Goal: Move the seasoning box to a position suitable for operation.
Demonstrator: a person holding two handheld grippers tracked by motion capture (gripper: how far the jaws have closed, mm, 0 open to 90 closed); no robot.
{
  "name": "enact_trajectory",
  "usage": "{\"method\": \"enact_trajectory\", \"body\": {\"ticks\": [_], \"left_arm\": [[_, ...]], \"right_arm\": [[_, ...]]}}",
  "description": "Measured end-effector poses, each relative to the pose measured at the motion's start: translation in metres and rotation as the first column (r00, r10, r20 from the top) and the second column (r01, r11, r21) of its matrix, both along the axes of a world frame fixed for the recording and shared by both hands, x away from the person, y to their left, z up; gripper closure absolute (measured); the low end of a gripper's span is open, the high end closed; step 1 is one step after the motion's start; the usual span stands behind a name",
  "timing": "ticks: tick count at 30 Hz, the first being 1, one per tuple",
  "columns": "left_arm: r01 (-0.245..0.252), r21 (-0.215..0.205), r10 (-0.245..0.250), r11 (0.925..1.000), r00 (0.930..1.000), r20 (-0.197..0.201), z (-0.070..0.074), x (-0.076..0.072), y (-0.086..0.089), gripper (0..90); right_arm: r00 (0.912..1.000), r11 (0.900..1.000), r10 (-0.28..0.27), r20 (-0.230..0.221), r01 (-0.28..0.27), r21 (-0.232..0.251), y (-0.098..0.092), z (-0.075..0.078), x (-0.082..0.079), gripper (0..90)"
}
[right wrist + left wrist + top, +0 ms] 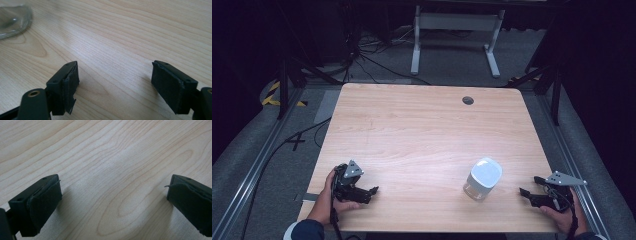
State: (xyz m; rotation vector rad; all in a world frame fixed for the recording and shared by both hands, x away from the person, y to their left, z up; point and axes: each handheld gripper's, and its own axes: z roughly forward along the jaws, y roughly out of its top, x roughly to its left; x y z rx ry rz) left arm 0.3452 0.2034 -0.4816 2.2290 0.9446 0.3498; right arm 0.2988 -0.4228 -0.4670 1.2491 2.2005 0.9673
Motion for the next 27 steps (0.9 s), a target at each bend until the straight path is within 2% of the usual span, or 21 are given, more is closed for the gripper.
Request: {"method": "enact_trajectory", "body": {"ticks": [5,13,15,17,19,21,22,27], "left_arm": [[0.013,0.000,-0.013,0.9999,0.9999,0.003,0.000,0.001,-0.001,0.0],[-0.008,-0.006,0.008,1.0000,0.9999,0.009,-0.001,-0.002,-0.004,0.4],[-0.014,-0.008,0.014,0.9999,0.9999,0.009,-0.001,-0.002,-0.005,0.3],[-0.014,-0.008,0.014,0.9999,0.9998,0.011,-0.001,-0.002,-0.004,0.3],[-0.014,-0.008,0.015,0.9999,0.9998,0.009,-0.001,-0.002,-0.004,0.3],[-0.015,-0.007,0.015,0.9999,0.9998,0.010,-0.001,-0.002,-0.004,0.3],[-0.016,-0.006,0.016,0.9998,0.9998,0.009,-0.001,-0.002,-0.005,0.3],[-0.011,-0.001,0.011,0.9999,0.9998,0.014,-0.001,-0.002,-0.004,0.3]], "right_arm": [[1.0000,1.000,0.000,0.000,0.000,-0.001,0.000,0.000,0.000,22.0],[1.0000,1.000,0.000,0.002,0.000,-0.002,0.000,0.000,0.000,24.1],[0.9999,1.000,0.004,0.016,-0.004,0.003,-0.001,0.001,0.000,34.8],[0.9998,1.000,0.020,0.010,-0.020,0.000,0.000,0.003,0.000,41.8],[0.9993,1.000,0.025,0.027,-0.025,0.010,0.002,0.007,0.000,50.1],[0.9975,0.998,0.052,0.047,-0.054,0.040,0.006,0.016,0.001,55.9],[0.9962,0.997,0.062,0.061,-0.065,0.049,0.009,0.022,0.001,62.0],[0.9841,0.988,0.116,0.134,-0.128,0.082,0.026,0.053,0.003,74.4]]}}
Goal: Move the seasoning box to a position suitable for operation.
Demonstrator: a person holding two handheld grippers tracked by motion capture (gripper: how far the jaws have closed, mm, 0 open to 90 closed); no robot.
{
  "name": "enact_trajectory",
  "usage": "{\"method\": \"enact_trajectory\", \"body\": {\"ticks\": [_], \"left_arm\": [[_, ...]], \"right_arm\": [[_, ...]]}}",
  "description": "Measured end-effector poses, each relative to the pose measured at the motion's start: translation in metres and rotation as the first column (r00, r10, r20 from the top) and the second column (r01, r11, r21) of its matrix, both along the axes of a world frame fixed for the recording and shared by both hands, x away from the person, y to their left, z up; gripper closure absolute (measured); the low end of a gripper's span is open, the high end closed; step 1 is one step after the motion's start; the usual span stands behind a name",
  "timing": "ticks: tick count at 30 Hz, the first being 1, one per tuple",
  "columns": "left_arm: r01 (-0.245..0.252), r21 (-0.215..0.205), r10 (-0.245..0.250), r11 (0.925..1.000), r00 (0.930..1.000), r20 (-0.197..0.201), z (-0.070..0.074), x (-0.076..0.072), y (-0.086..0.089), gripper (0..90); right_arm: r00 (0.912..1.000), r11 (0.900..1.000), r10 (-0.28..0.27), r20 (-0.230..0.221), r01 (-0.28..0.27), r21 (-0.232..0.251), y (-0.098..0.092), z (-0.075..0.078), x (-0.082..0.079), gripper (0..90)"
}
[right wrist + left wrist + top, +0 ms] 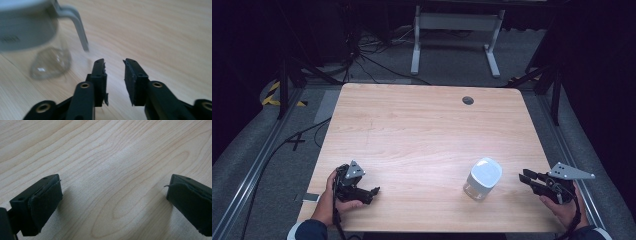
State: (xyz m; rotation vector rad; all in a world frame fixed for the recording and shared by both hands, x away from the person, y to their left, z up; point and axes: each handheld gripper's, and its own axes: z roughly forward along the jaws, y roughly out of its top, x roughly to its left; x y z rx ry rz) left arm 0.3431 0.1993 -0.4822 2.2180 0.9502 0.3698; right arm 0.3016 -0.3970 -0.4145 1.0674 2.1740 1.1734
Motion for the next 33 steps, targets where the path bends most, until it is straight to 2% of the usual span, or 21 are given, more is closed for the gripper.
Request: {"method": "enact_trajectory", "body": {"ticks": [3,6,8,13,14,16,20,25,27,31,33], "left_arm": [[-0.007,-0.008,0.007,0.9999,1.0000,-0.006,0.000,-0.001,-0.001,0.3],[-0.005,-0.005,0.005,1.0000,1.0000,-0.006,0.000,-0.001,0.000,0.3],[-0.006,-0.006,0.006,1.0000,1.0000,-0.005,0.000,-0.001,0.000,0.3],[-0.004,-0.006,0.004,1.0000,1.0000,-0.004,0.000,0.000,0.000,0.3],[-0.003,-0.007,0.003,1.0000,1.0000,-0.004,0.000,0.000,0.000,0.2],[-0.004,-0.007,0.004,1.0000,1.0000,-0.004,0.000,0.000,0.000,0.2],[-0.004,-0.006,0.004,1.0000,1.0000,-0.004,0.000,0.000,0.000,0.2],[0.003,0.001,-0.003,1.0000,1.0000,-0.006,0.000,0.001,-0.001,0.3],[0.001,-0.003,-0.001,1.0000,1.0000,-0.009,0.000,0.001,-0.002,0.3],[0.000,-0.003,0.000,1.0000,0.9999,-0.013,0.001,0.002,-0.003,0.4],[0.009,-0.002,-0.009,1.0000,1.0000,-0.005,0.001,0.003,-0.005,4.8]], "right_arm": [[0.9990,0.999,0.029,0.035,-0.031,0.033,0.011,0.017,0.002,80.1],[0.9961,0.998,0.053,0.070,-0.056,0.035,0.020,0.030,0.003,83.7],[0.9932,0.996,0.070,0.093,-0.075,0.054,0.027,0.040,0.006,85.1],[0.9845,0.990,0.124,0.124,-0.132,0.057,0.048,0.053,0.011,88.7],[0.9830,0.988,0.134,0.126,-0.142,0.057,0.051,0.053,0.012,88.9],[0.9802,0.987,0.153,0.126,-0.157,0.024,0.060,0.053,0.014,89.1],[0.9773,0.983,0.184,0.106,-0.184,-0.001,0.072,0.049,0.018,89.4],[0.9798,0.984,0.179,0.089,-0.177,-0.036,0.077,0.043,0.021,89.4],[0.9817,0.985,0.171,0.083,-0.170,-0.019,0.075,0.042,0.022,89.4],[0.9812,0.985,0.172,0.087,-0.171,-0.018,0.075,0.041,0.023,89.5],[0.9815,0.985,0.170,0.088,-0.170,-0.015,0.076,0.041,0.023,89.5]]}}
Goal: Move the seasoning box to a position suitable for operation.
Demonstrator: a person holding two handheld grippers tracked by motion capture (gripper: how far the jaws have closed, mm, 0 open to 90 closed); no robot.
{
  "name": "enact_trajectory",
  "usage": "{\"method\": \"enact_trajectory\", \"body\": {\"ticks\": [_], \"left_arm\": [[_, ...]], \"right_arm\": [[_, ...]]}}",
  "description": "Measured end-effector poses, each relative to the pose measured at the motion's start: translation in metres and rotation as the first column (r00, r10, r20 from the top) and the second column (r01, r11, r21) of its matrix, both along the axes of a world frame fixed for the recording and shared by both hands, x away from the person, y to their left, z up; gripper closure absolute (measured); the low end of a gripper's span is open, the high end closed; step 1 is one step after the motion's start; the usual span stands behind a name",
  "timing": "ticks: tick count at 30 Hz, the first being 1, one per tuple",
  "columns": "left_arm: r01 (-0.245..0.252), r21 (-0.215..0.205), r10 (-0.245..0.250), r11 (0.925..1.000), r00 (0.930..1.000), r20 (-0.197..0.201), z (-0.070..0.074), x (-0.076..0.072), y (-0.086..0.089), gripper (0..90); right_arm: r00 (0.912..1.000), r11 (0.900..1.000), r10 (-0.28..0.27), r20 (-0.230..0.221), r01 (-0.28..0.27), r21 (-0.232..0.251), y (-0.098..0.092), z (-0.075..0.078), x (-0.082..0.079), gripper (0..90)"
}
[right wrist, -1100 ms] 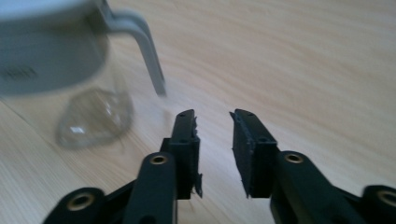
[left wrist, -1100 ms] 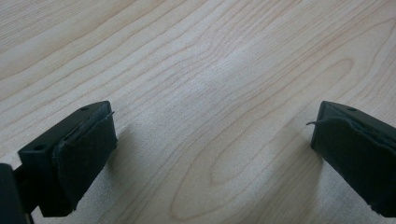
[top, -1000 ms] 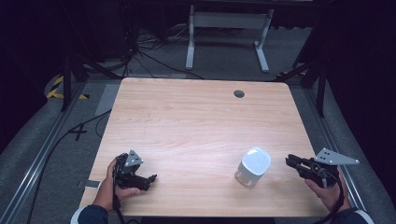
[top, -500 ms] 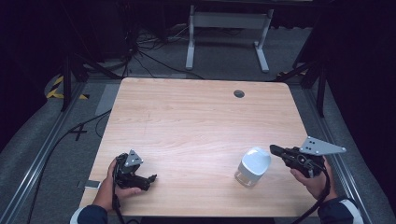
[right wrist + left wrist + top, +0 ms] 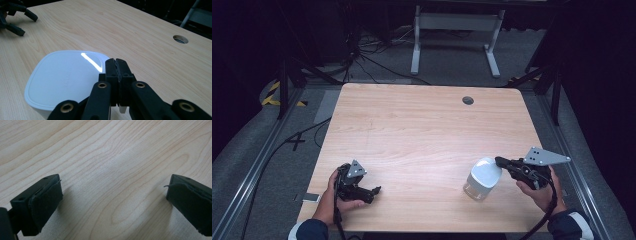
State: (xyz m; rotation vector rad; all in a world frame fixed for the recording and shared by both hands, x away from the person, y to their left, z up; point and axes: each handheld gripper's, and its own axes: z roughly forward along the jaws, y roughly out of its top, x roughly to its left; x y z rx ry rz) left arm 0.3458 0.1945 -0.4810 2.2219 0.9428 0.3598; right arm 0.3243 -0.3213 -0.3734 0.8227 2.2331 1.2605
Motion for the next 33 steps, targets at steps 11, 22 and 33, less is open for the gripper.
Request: {"method": "enact_trajectory", "body": {"ticks": [11,22,33], "left_arm": [[0.129,-0.045,-0.126,0.9907,0.9903,0.059,0.015,-0.001,-0.031,40.0],[0.290,-0.108,-0.274,0.9508,0.9511,0.143,0.050,-0.002,-0.097,77.0],[0.461,-0.141,-0.426,0.8763,0.8773,0.221,0.074,-0.009,-0.176,89.7]], "right_arm": [[0.9998,1.000,-0.019,-0.001,0.019,0.004,-0.001,-0.001,0.003,89.7],[0.9997,1.000,-0.025,-0.004,0.025,0.017,-0.002,-0.003,0.003,89.7],[0.9999,1.000,-0.016,-0.002,0.016,0.018,-0.002,-0.003,0.003,89.7]]}}
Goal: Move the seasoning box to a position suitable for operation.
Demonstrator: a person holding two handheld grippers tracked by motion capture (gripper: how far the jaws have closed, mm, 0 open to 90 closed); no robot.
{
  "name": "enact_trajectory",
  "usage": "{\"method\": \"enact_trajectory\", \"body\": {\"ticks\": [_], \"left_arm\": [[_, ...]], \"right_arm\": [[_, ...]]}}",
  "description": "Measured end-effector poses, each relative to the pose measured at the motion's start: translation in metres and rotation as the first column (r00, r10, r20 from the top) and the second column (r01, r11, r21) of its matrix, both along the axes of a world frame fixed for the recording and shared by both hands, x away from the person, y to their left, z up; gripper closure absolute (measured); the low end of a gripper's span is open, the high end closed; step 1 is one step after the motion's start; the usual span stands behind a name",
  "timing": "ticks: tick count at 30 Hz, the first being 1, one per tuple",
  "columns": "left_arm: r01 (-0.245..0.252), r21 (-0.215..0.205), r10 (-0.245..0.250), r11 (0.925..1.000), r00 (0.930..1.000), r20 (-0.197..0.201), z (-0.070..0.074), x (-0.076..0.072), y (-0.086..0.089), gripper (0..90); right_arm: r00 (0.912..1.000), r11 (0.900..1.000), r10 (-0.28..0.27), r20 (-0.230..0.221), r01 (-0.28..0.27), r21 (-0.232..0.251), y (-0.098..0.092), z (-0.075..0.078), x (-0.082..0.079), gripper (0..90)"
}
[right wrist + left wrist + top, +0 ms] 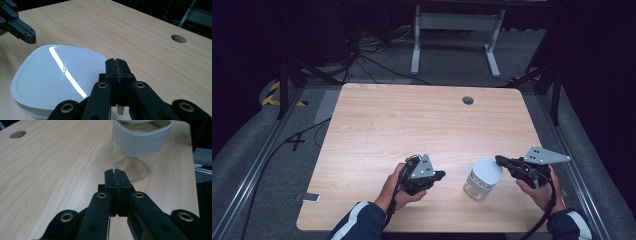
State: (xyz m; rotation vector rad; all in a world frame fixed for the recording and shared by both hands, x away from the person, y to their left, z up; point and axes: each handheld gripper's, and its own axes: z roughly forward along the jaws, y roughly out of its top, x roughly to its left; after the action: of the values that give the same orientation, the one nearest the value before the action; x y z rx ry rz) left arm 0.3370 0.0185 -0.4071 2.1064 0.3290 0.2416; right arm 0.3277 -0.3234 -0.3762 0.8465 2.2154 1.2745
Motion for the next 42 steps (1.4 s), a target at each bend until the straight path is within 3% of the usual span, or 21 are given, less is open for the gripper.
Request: {"method": "enact_trajectory", "body": {"ticks": [12,20,39,42], "left_arm": [[0.080,-0.011,-0.080,0.9967,0.9967,0.015,0.012,-0.003,-0.036,89.7],[0.106,-0.003,-0.106,0.9944,0.9938,0.033,0.021,-0.005,-0.057,89.7],[0.102,-0.044,-0.099,0.9938,0.9927,0.069,0.045,0.005,-0.077,89.6],[0.095,-0.041,-0.093,0.9946,0.9940,0.058,0.049,0.009,-0.082,89.5]], "right_arm": [[1.0000,1.000,-0.001,-0.003,0.000,-0.006,-0.001,-0.002,0.002,89.8],[1.0000,1.000,0.003,-0.005,-0.003,-0.008,-0.001,-0.002,0.002,89.7],[0.9998,1.000,0.002,-0.019,-0.002,-0.023,-0.002,-0.005,0.004,89.5],[0.9998,1.000,0.002,-0.021,-0.002,-0.029,-0.004,-0.007,0.005,89.4]]}}
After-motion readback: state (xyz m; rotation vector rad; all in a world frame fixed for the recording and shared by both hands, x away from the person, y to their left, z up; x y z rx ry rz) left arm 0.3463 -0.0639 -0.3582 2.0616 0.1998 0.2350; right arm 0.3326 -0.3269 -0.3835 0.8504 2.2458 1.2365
